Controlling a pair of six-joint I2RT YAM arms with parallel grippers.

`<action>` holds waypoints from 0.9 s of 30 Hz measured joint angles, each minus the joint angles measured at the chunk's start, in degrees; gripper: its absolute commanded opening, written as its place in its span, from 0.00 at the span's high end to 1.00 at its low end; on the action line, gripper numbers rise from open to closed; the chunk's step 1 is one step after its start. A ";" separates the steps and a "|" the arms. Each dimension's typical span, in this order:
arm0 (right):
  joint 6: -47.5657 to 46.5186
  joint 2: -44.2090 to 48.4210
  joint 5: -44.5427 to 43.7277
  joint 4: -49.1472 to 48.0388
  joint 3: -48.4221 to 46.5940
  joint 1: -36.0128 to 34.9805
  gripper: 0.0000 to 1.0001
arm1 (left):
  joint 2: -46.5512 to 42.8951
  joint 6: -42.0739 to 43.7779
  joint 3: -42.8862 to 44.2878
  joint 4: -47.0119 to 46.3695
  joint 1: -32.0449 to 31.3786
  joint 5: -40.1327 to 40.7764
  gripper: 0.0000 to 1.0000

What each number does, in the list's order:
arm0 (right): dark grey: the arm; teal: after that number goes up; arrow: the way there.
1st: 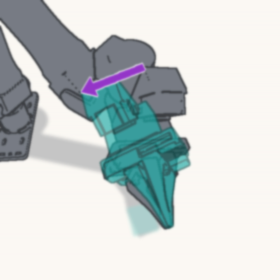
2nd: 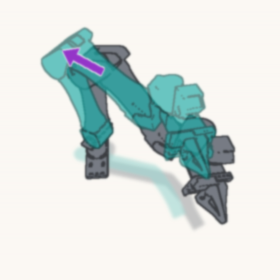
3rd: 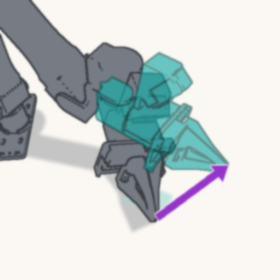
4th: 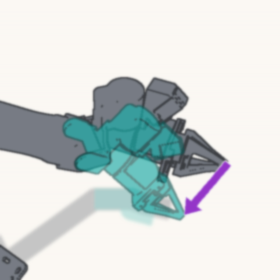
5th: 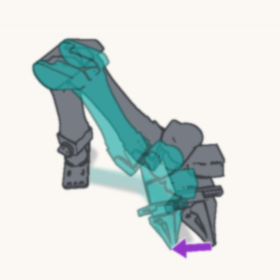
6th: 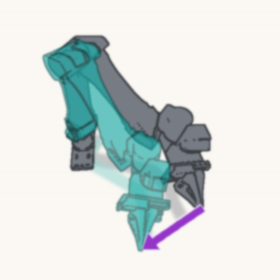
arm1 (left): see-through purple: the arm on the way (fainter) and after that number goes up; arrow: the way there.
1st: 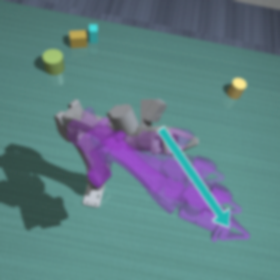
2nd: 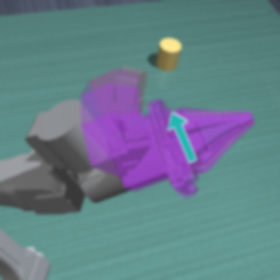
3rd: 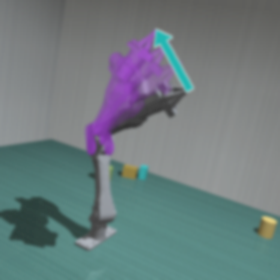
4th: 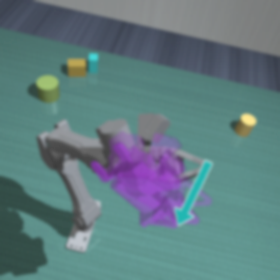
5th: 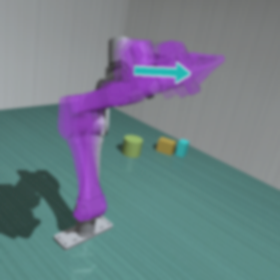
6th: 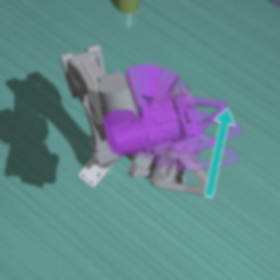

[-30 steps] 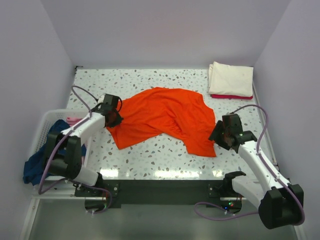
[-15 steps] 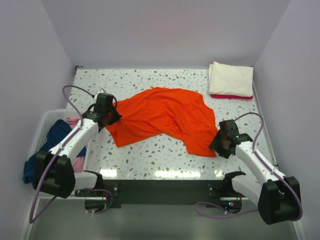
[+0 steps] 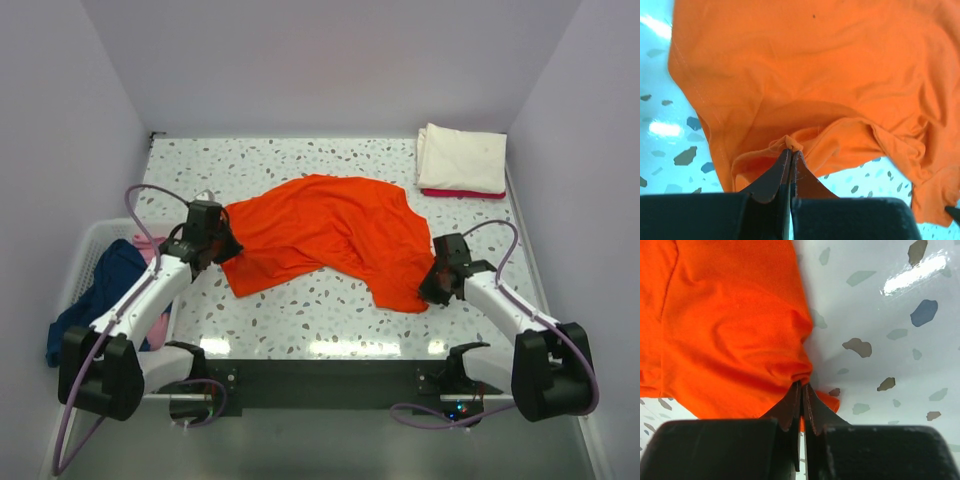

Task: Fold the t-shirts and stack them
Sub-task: Flatten the tshirt out

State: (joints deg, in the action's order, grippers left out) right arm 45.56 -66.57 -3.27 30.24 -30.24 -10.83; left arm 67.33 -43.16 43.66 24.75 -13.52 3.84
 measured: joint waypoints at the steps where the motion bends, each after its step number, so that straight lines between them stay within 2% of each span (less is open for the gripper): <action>1: -0.17 0.11 -0.11 0.72 -0.55 0.00 1.00 | -0.76 0.31 -0.81 -0.15 0.00 -0.76 1.00; 6: -1.60 4.02 -2.03 4.76 -6.14 0.00 1.00 | -4.74 0.72 -5.44 -1.05 -1.40 -6.49 1.00; 12: -4.28 7.45 -6.51 8.11 -14.60 1.16 1.00 | -7.69 -1.01 -9.77 -2.16 -13.20 -10.71 1.00; 18: -7.28 7.04 -7.23 9.73 -15.67 6.82 1.00 | -11.26 -4.90 -16.81 -2.84 -22.25 -13.27 1.00; 24: -9.20 5.84 -7.32 9.75 -15.65 10.71 1.00 | -11.47 -5.66 -20.04 -1.33 -27.34 -15.21 1.00; 25: -9.35 5.66 -7.26 9.68 -15.63 11.06 1.00 | -11.04 -5.46 -20.04 -1.05 -28.00 -15.63 0.98; 27: -9.62 5.18 -7.26 9.60 -15.56 11.72 1.00 | -10.25 -5.18 -20.04 -0.90 -29.29 -16.15 0.89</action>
State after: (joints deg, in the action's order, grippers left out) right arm 35.94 -61.39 -10.52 39.83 -45.80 0.89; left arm 57.08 -48.34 23.62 23.86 -42.81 -12.32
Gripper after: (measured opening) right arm 0.011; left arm 0.039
